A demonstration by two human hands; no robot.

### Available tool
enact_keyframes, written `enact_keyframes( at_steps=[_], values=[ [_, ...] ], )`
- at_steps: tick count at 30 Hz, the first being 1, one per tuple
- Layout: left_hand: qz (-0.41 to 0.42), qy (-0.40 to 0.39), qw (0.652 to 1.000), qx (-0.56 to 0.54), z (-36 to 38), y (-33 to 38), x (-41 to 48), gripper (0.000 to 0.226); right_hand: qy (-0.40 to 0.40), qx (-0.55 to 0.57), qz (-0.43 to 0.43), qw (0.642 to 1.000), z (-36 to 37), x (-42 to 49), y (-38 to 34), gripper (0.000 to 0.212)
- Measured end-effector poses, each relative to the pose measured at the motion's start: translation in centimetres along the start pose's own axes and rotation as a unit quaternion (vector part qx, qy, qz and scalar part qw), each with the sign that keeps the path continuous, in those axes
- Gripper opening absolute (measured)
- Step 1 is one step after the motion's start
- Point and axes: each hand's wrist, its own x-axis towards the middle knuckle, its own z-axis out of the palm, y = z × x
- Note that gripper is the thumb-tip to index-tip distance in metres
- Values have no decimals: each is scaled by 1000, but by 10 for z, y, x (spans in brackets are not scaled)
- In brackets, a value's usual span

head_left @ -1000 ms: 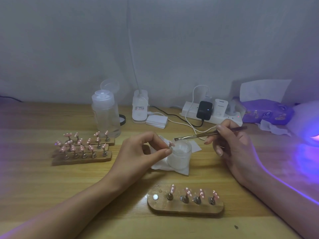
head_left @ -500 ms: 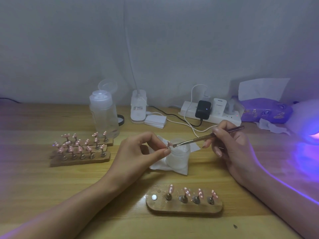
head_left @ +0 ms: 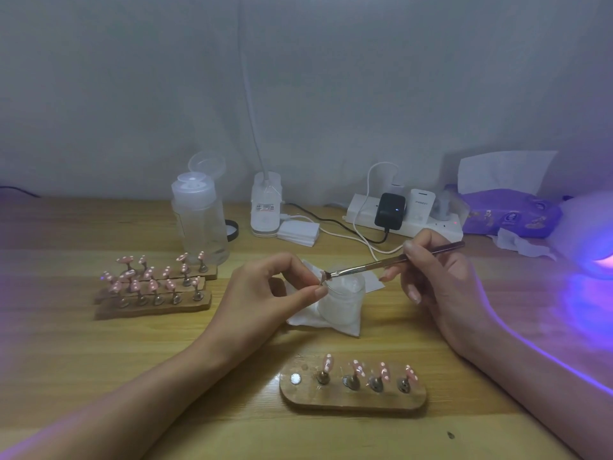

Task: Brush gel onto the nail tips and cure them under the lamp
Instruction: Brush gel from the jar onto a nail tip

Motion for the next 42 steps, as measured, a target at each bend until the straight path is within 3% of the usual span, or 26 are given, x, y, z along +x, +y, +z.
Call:
enact_keyframes(
  at_steps=[12,17,21,25,30,34,39,42],
  values=[
    [2,1,1000,5,0,0,0,13,46,7,10,999,-1,-1,0,22],
    [11,-1,1000,16,1,2,-1,10,13,4,4,1000,0,-1,0,24],
    [15,6,999,33,0,4,-2,9,55,-1,18,998,-3,0,2,26],
    [17,9,999,41,1,5,-2,9,21,2,8,1000,0,-1,0,23],
    [28,7,999,43,1,4,-1,10,40,11,11,999,-2,-1,0,26],
    [56,8,997,58,1,4,-2,11,-6,18,7,1000,1,-1,-1,22],
    [86,25,994,69,1,5,-1,10,37,15,16,999,-2,0,0,24],
    [97,26,992,73,1,6,-1,6,-2,45,-6,999,-1,0,-2,25]
  ],
)
